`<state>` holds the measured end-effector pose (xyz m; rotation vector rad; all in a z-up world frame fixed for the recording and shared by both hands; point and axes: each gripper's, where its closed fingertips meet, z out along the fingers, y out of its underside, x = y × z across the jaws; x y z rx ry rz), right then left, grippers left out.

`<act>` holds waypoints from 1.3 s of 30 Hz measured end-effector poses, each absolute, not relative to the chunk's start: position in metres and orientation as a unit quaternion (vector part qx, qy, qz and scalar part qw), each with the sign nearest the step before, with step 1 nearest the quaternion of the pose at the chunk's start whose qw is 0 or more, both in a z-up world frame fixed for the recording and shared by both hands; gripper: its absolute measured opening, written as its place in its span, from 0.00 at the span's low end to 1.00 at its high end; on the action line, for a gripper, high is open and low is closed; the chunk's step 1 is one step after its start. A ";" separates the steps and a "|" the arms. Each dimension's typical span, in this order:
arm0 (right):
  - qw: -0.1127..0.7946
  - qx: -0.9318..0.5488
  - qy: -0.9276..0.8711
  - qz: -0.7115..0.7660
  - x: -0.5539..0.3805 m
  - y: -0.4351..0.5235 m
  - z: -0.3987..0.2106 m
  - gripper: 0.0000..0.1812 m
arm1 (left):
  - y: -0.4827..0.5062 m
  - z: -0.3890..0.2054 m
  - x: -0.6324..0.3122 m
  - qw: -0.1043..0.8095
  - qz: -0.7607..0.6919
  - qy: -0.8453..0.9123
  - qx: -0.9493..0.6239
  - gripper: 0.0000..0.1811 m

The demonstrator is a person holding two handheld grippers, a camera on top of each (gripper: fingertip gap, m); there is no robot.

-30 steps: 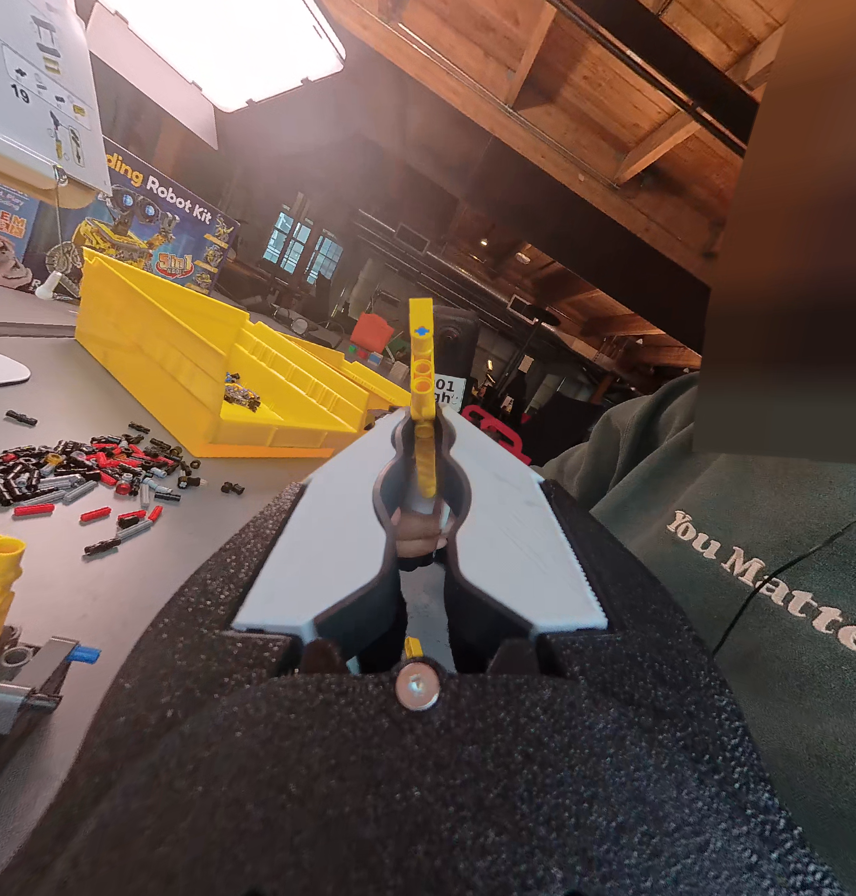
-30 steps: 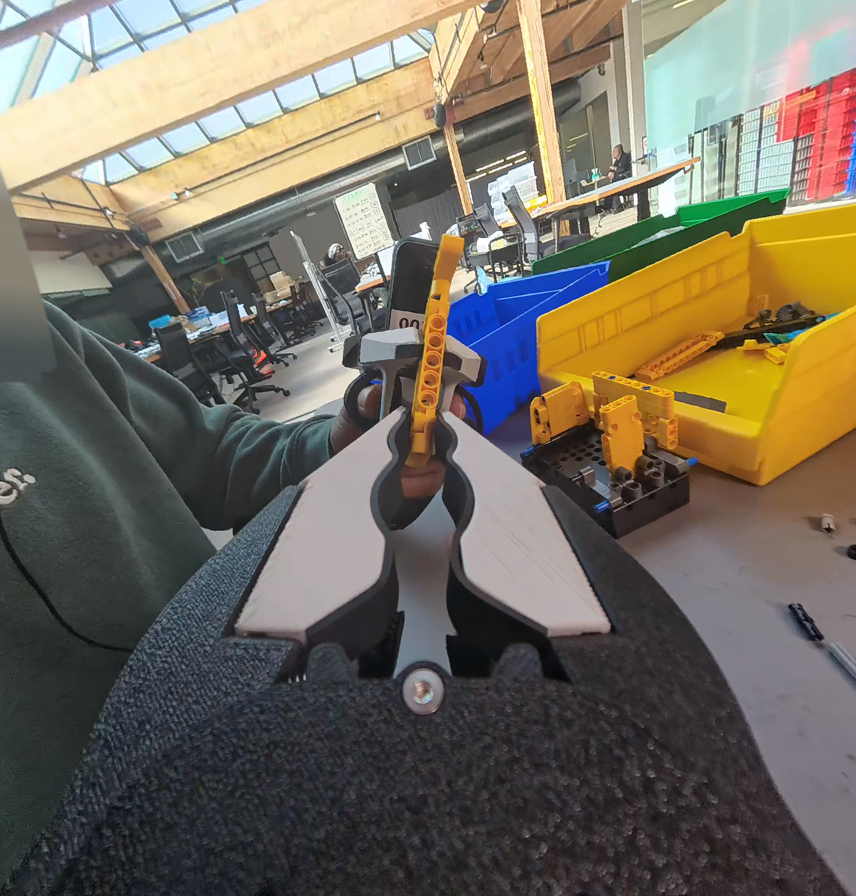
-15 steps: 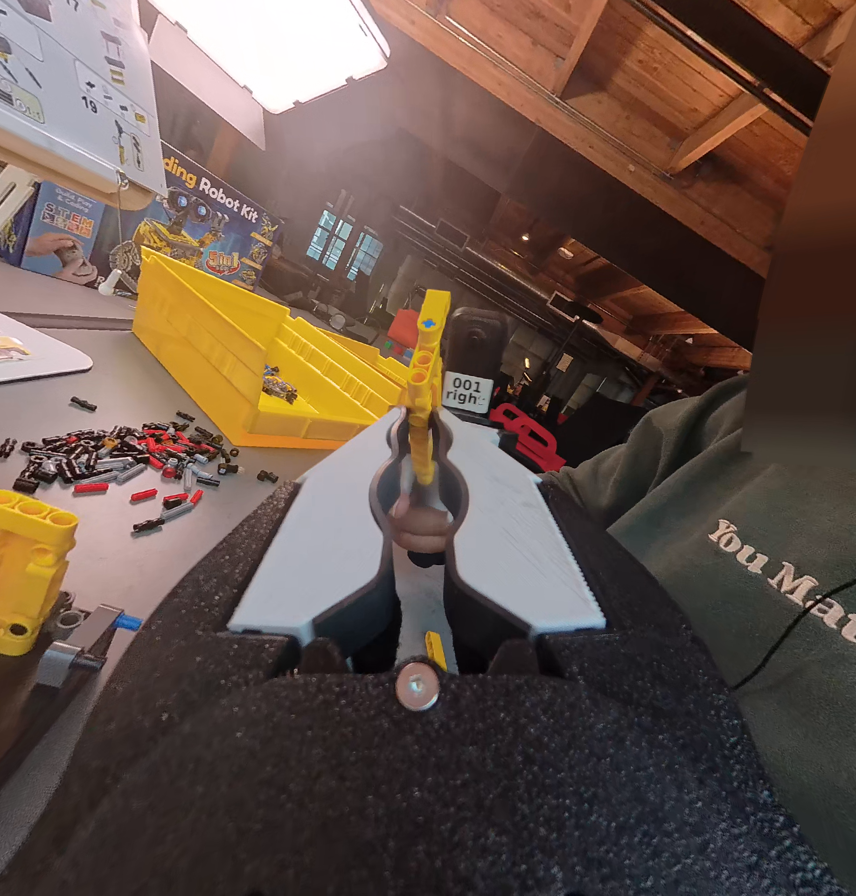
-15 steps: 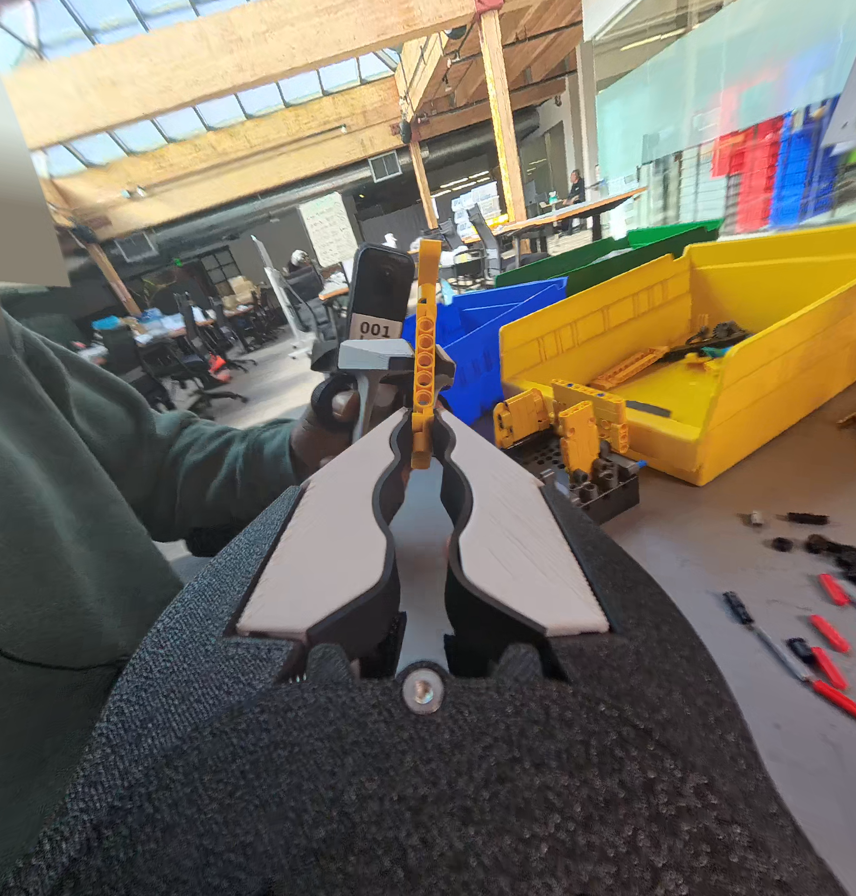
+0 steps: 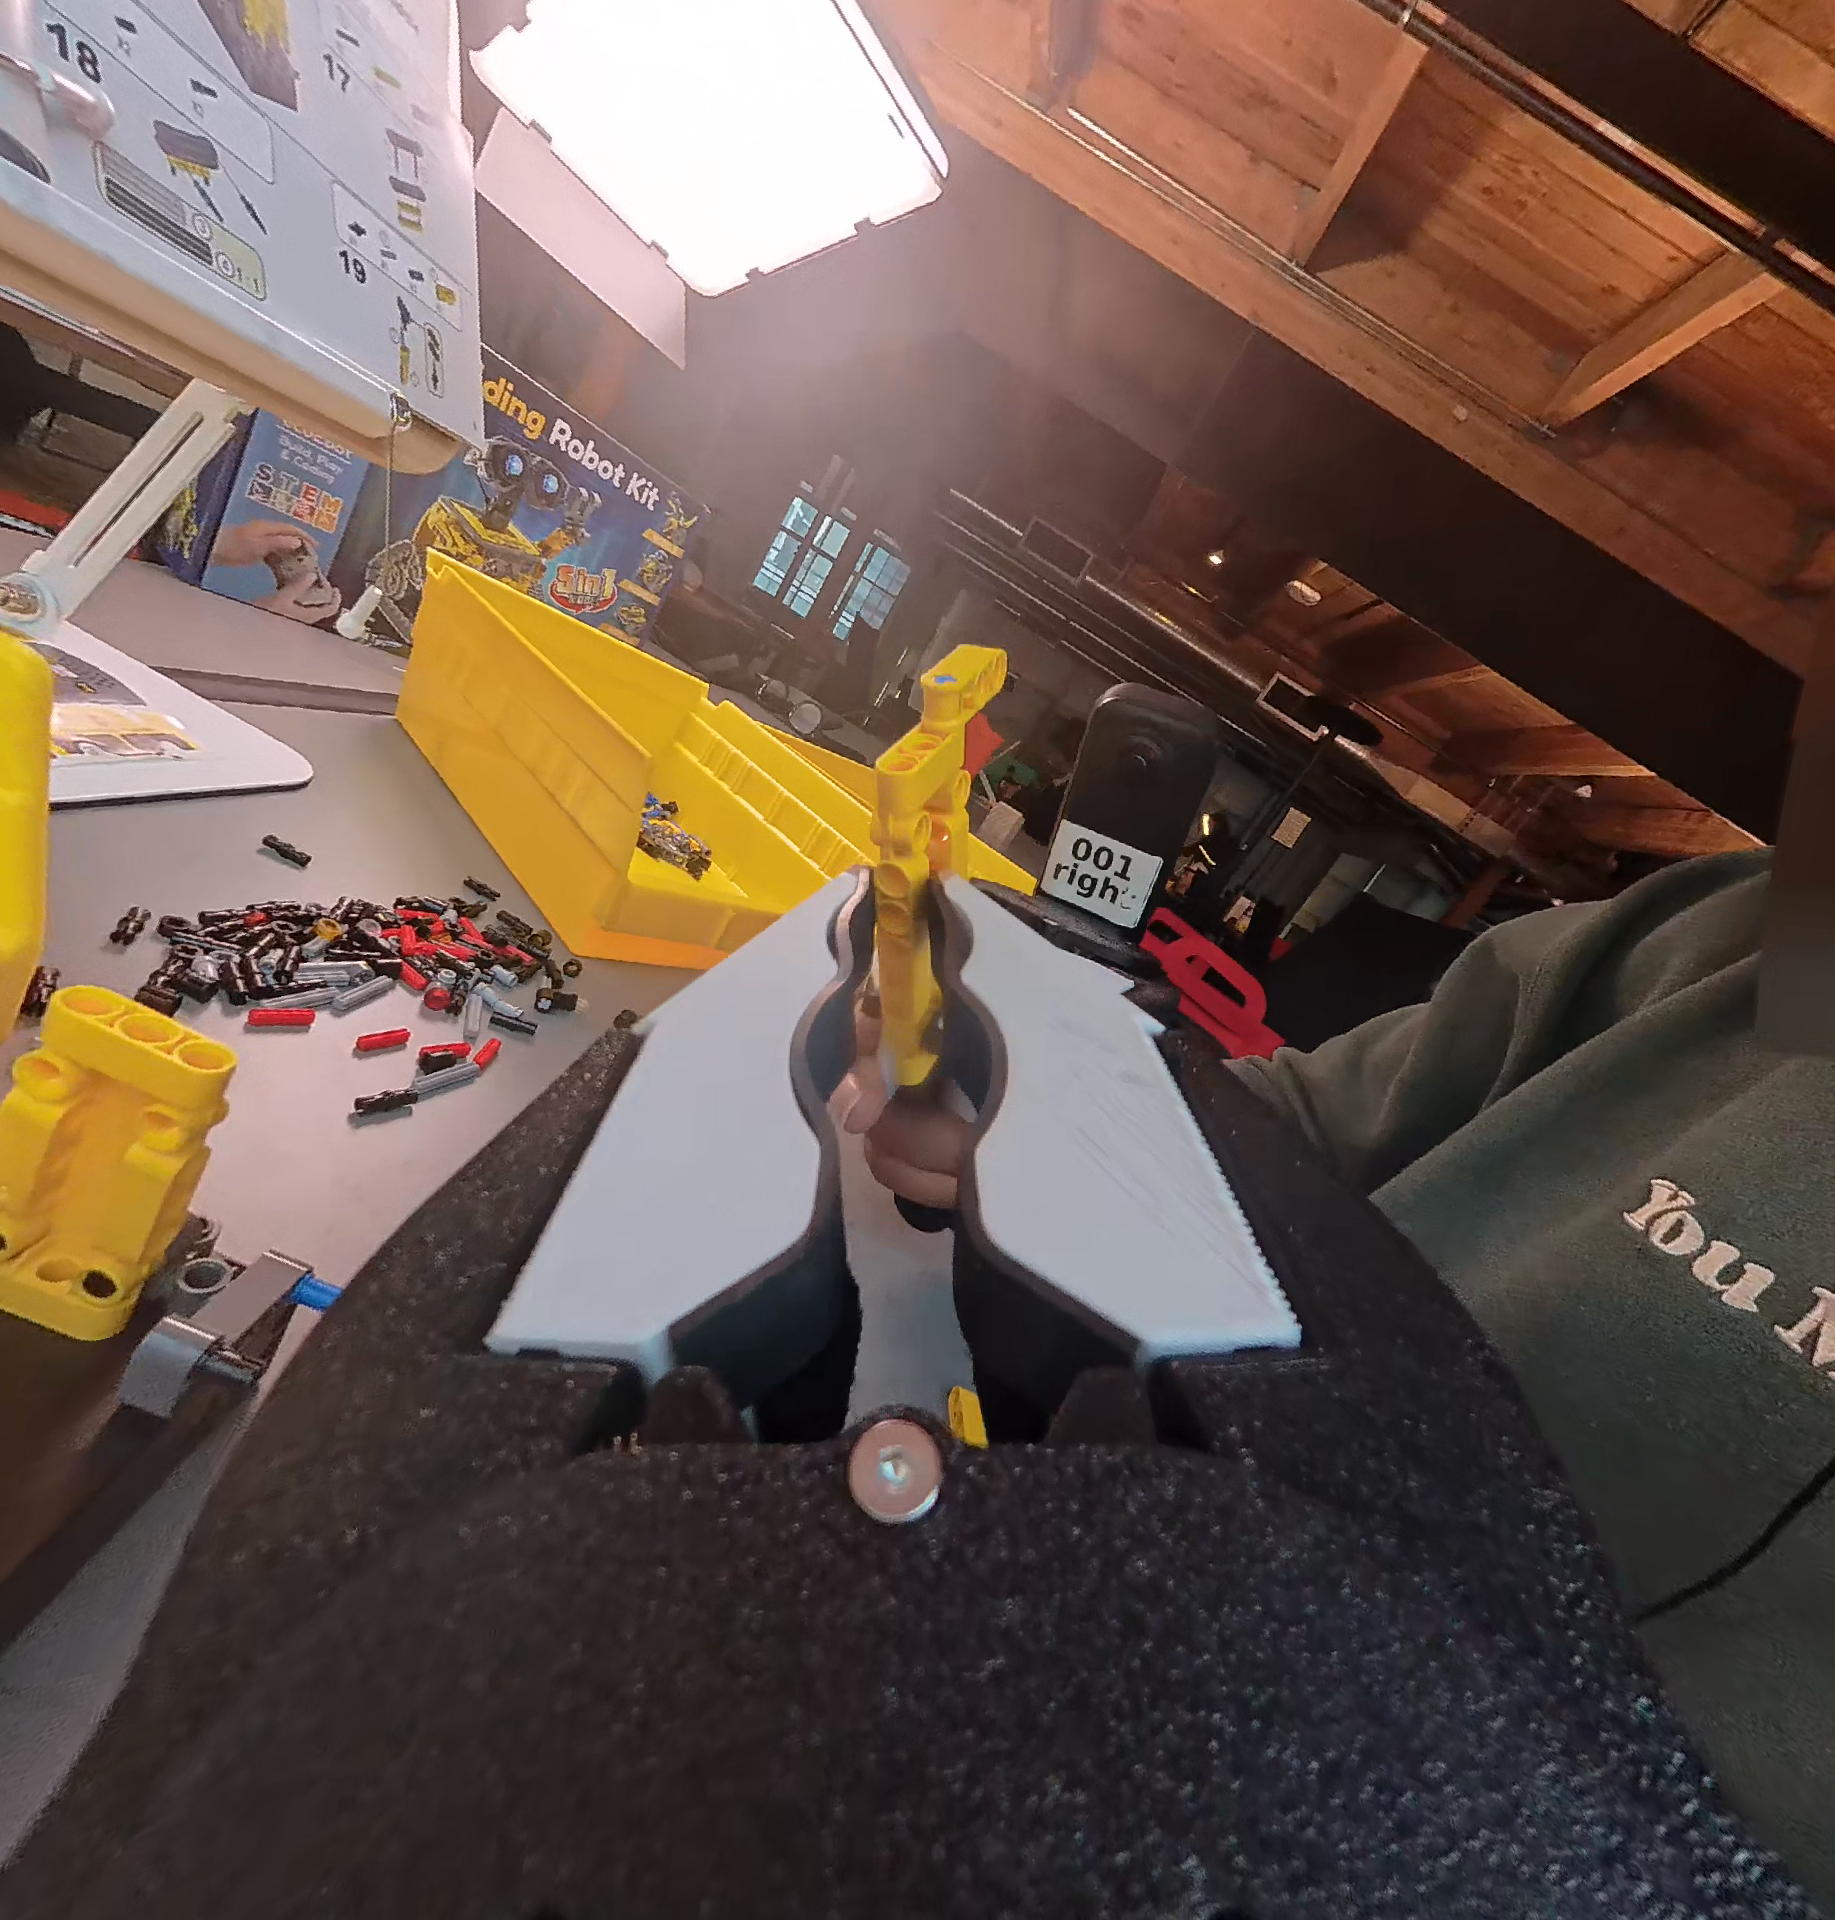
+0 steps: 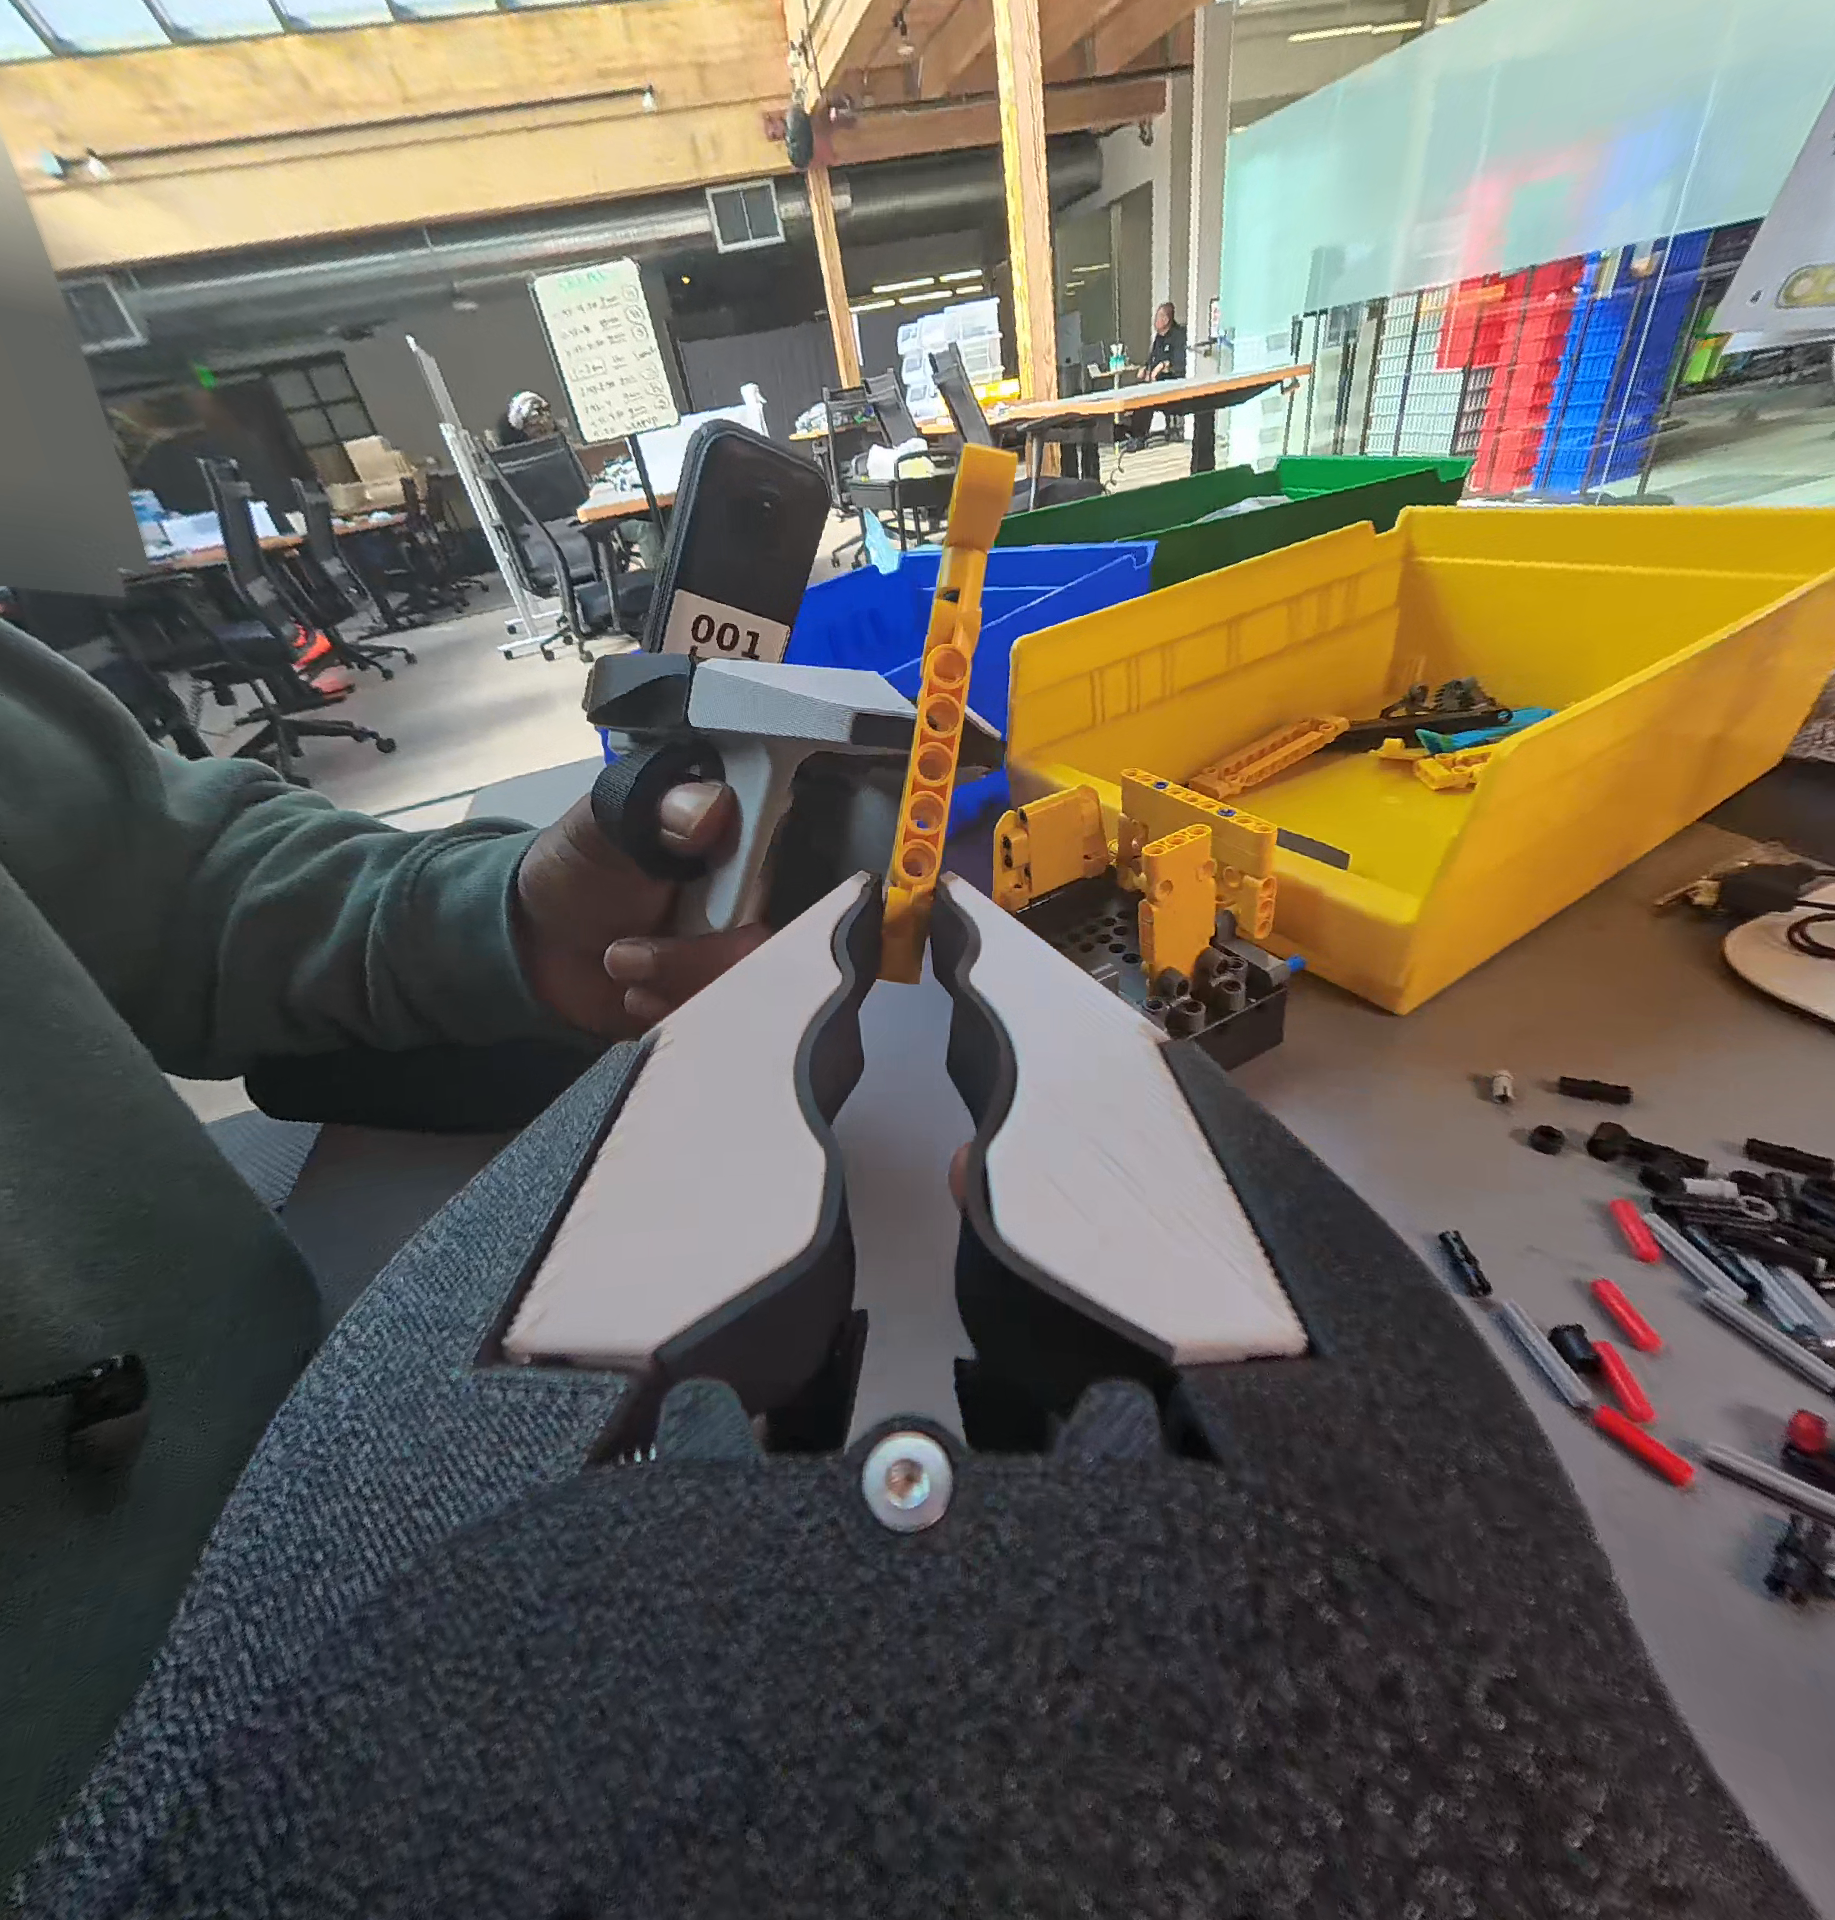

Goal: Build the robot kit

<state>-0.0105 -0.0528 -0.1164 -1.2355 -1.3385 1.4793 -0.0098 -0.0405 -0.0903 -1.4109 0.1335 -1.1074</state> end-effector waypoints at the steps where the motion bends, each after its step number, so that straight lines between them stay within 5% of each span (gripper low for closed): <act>1: 0.383 -0.487 -0.530 0.579 -0.011 -0.053 -0.118 0.04 | -0.041 -0.091 -0.010 0.619 -0.483 0.059 -0.617 0.04; 12: 0.358 -0.488 -0.580 0.545 -0.004 -0.045 -0.124 0.13 | -0.036 -0.101 -0.026 0.601 -0.470 0.064 -0.643 0.04; 23: 0.179 -0.457 -0.840 0.230 0.021 -0.030 -0.222 0.20 | -0.033 -0.120 -0.050 0.592 -0.400 0.076 -0.695 0.04; 39: 0.121 -0.463 -0.860 0.178 0.023 -0.026 -0.242 0.08 | -0.031 -0.141 -0.048 0.555 -0.389 0.083 -0.730 0.04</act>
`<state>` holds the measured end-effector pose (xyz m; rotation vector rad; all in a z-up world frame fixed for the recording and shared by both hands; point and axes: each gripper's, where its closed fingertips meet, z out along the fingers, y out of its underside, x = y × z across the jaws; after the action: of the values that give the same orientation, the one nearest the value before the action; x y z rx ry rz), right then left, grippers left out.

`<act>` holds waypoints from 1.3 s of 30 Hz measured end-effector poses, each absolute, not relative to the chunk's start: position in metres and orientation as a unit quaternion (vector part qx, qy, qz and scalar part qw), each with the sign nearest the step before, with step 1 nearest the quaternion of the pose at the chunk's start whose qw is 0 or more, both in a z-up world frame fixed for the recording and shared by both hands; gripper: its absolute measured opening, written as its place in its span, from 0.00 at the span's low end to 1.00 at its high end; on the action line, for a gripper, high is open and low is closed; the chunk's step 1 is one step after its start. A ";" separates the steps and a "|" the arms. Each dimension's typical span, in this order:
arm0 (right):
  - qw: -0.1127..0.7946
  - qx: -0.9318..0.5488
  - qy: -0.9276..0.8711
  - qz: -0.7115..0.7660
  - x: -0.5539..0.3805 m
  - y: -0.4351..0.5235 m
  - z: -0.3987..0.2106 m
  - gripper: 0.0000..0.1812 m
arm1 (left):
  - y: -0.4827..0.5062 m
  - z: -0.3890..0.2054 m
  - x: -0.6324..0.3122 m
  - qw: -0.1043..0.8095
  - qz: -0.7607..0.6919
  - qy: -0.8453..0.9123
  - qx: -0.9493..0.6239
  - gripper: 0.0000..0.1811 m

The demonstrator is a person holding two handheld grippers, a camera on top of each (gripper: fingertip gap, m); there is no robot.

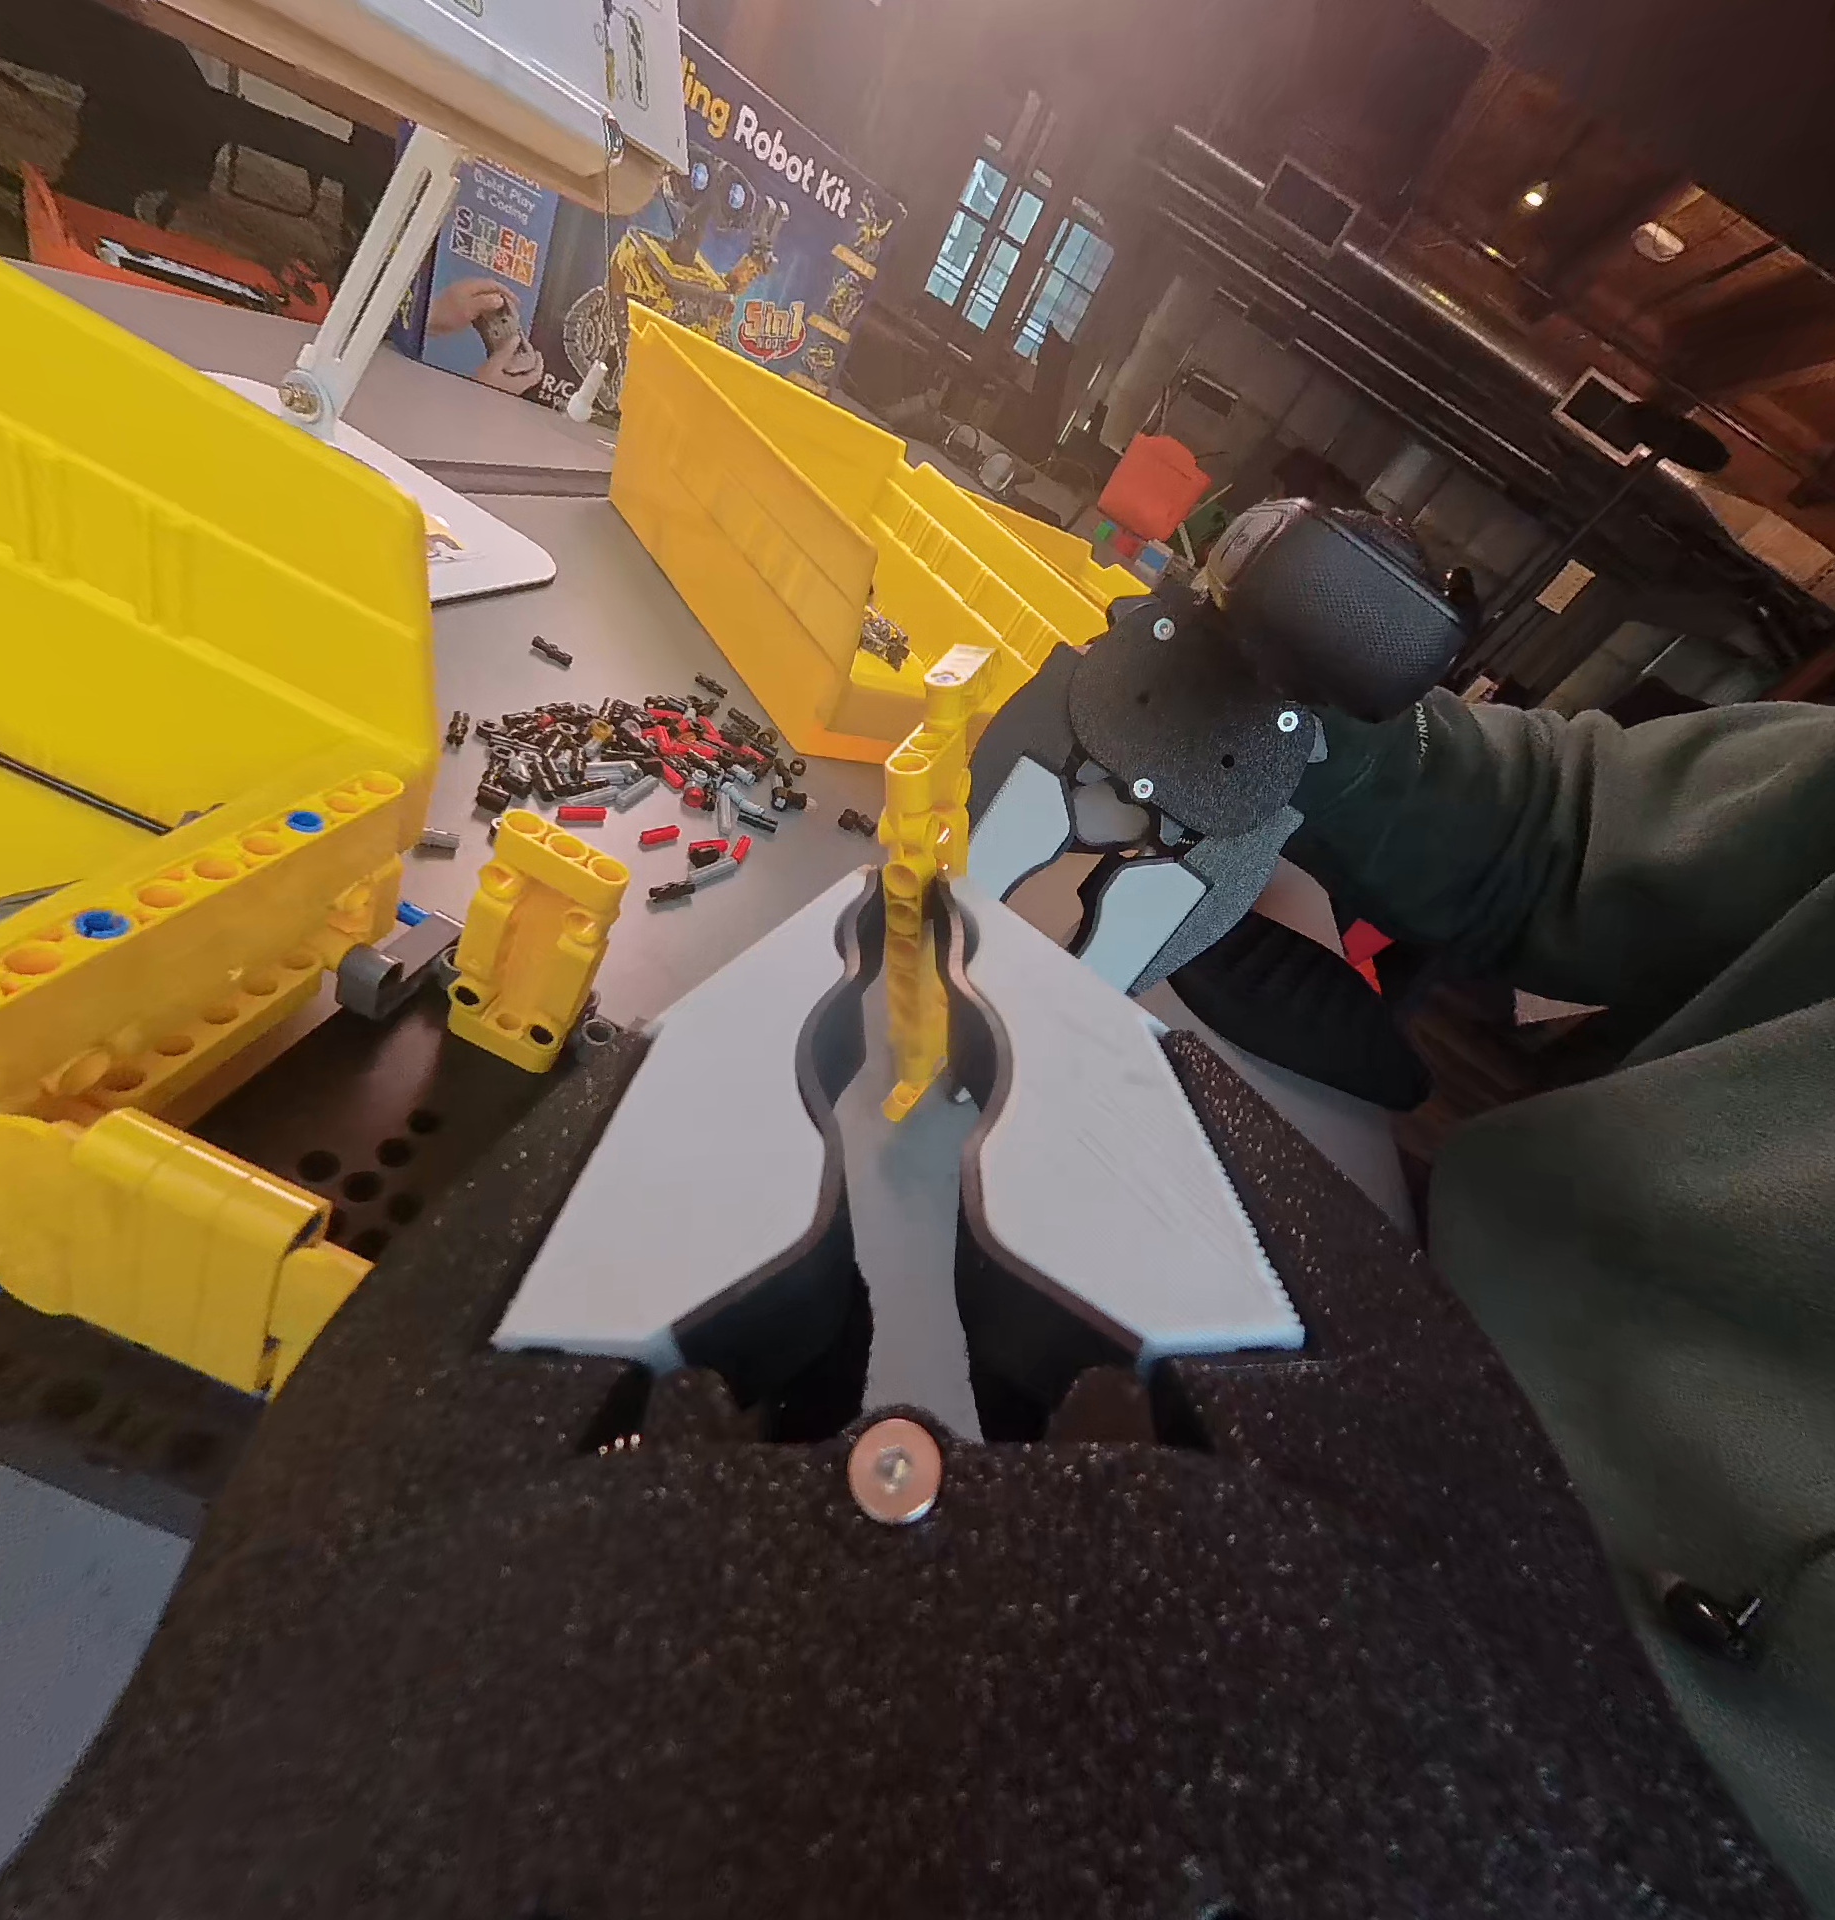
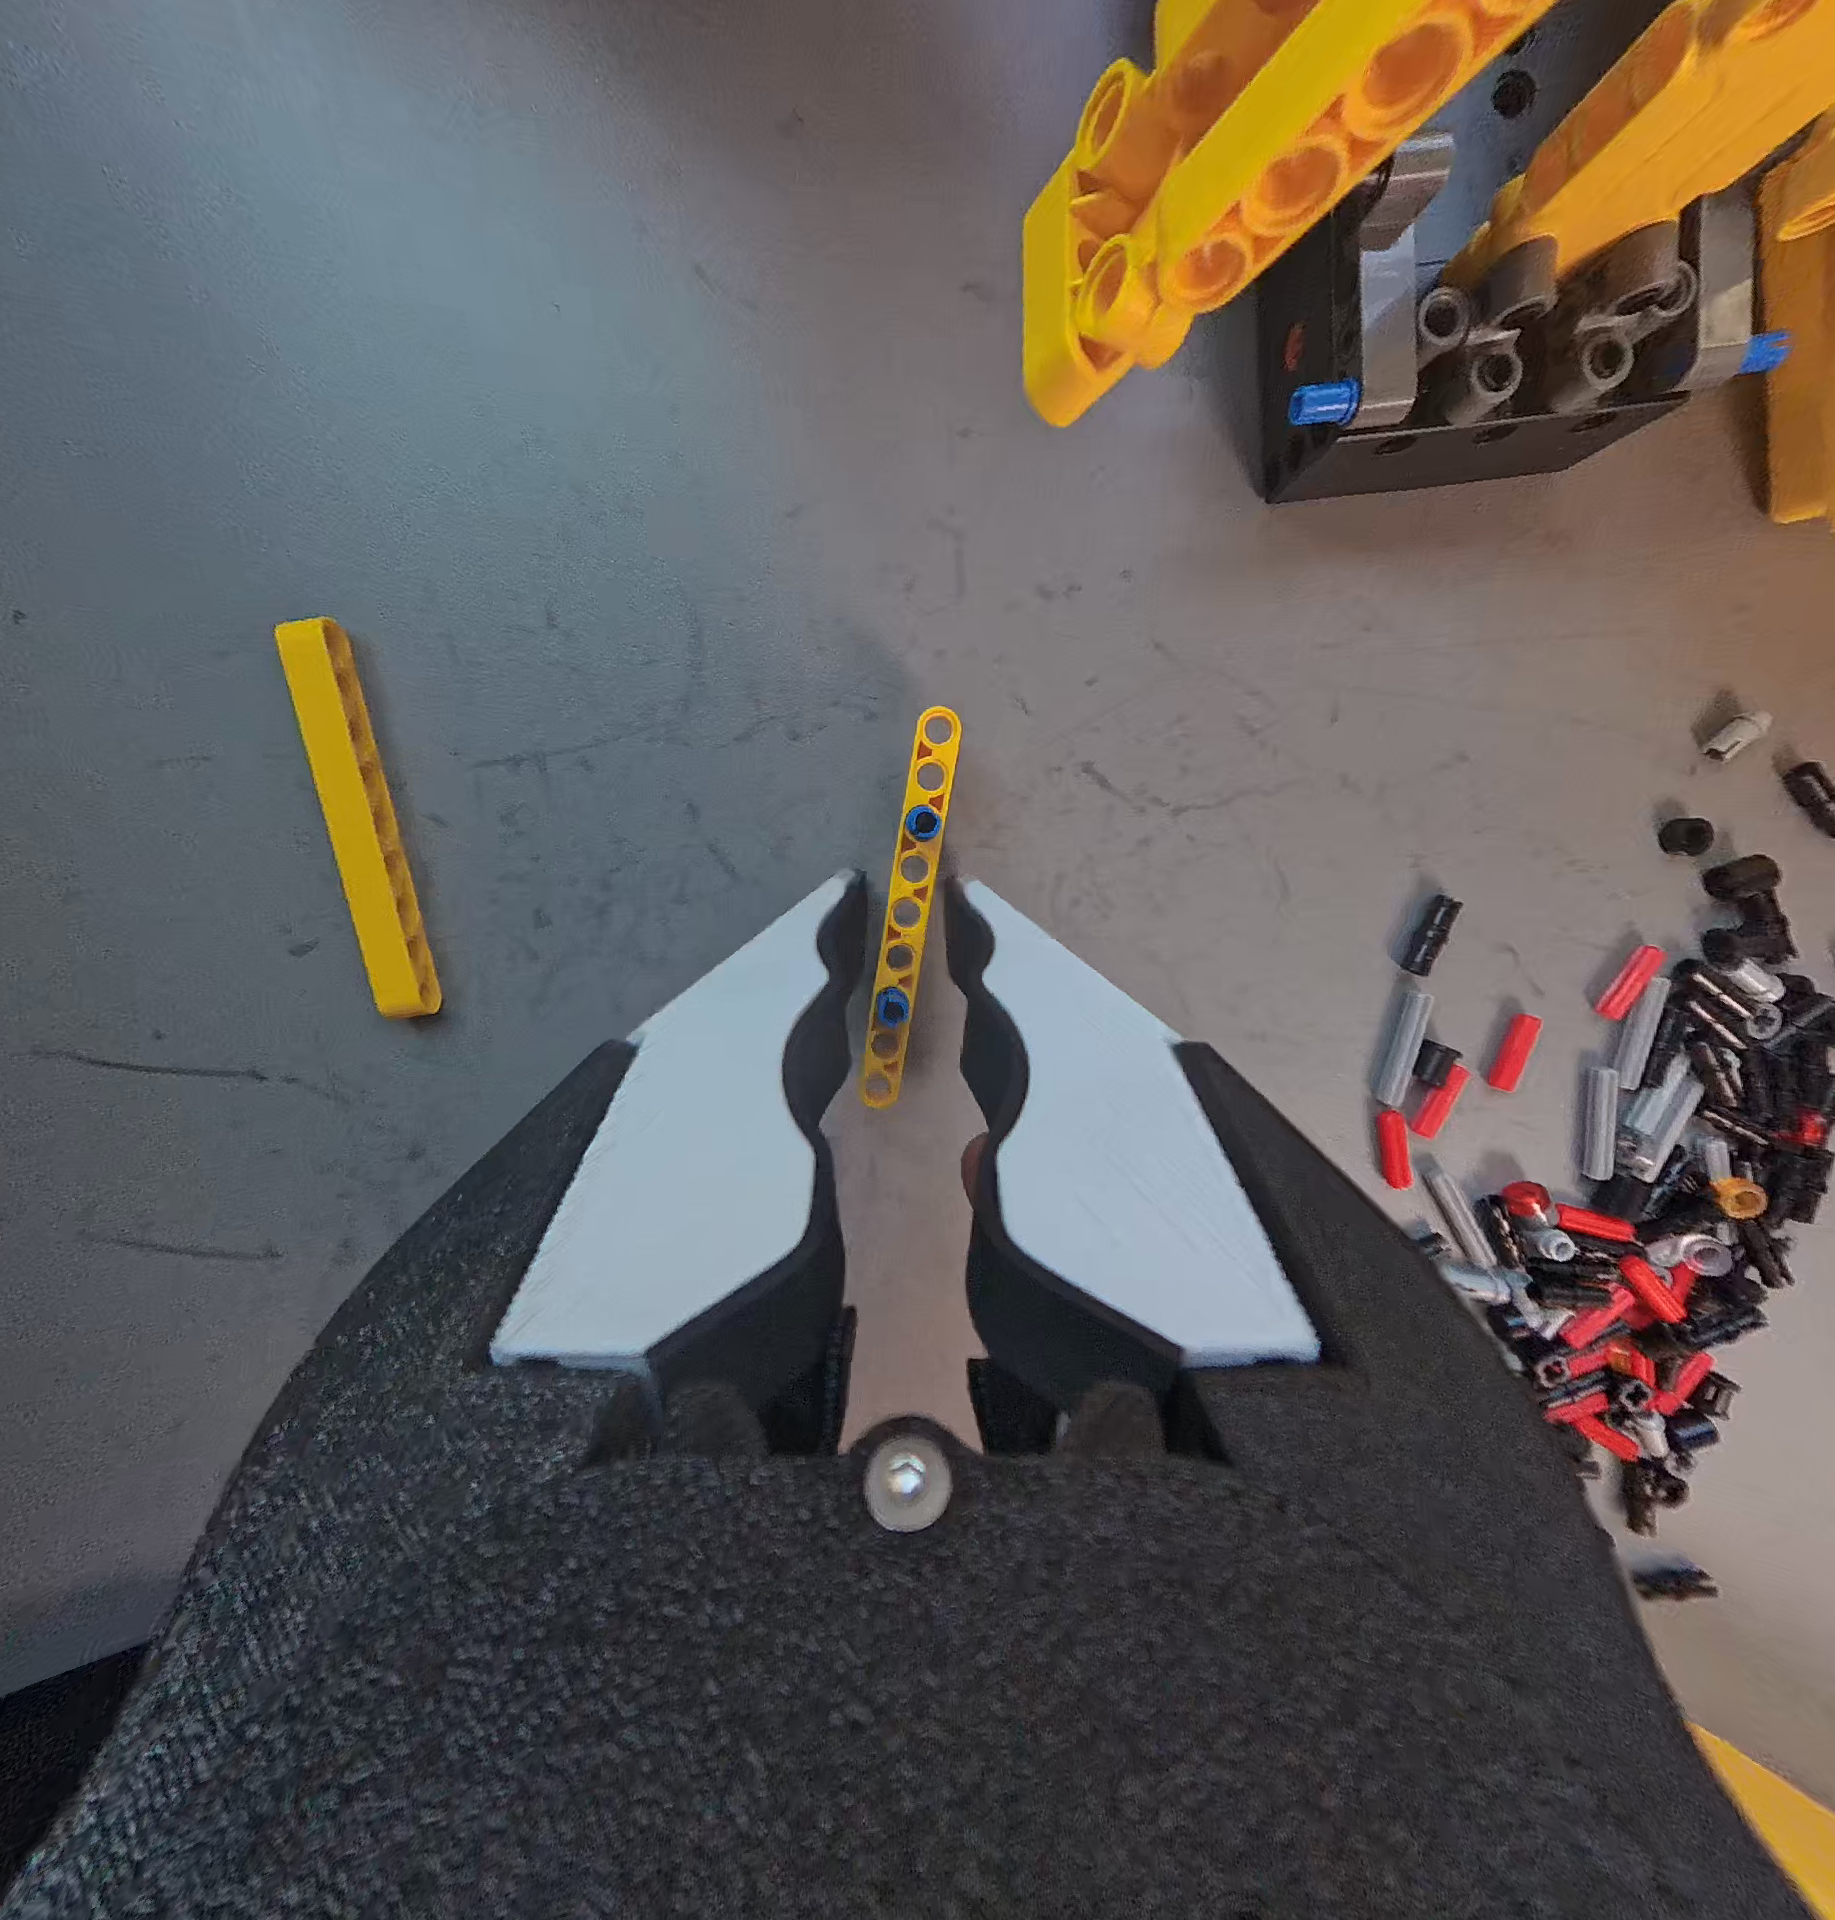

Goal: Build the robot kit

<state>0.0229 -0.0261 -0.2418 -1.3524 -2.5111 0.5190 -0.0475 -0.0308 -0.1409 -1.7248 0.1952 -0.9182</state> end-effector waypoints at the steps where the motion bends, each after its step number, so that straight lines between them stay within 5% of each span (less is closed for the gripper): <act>1: 0.121 -0.463 -0.857 0.191 0.023 -0.029 -0.242 0.04 | -0.031 -0.143 -0.048 0.553 -0.388 0.081 -0.733 0.04; 14: 0.238 -0.521 -0.438 0.693 0.012 -0.002 -0.105 0.03 | -0.031 -0.122 -0.019 0.535 -0.519 0.039 -0.666 0.04; 39: 0.201 -0.616 -0.437 0.624 -0.005 -0.003 -0.155 0.03 | -0.004 -0.157 -0.009 0.475 -0.503 -0.027 -0.721 0.04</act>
<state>-0.0054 -0.0027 -0.1554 -1.7222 -1.2199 1.7433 -0.0086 -0.0043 -0.1574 -1.7635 -0.0662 -1.2297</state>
